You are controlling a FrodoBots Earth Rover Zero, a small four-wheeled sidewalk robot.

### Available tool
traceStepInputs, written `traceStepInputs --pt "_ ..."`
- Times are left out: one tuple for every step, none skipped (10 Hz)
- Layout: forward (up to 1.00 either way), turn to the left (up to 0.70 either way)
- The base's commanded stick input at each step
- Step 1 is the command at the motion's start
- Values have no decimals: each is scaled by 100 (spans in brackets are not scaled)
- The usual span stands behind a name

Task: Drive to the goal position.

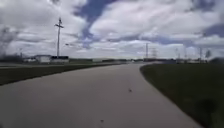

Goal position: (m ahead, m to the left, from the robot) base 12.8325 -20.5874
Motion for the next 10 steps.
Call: traceStepInputs --pt "100 -27" --pt "100 -27" --pt "100 -27" --pt "100 -27" --pt "100 -27" --pt "100 -9" --pt "100 0" --pt "100 0" --pt "100 0" --pt "100 0"
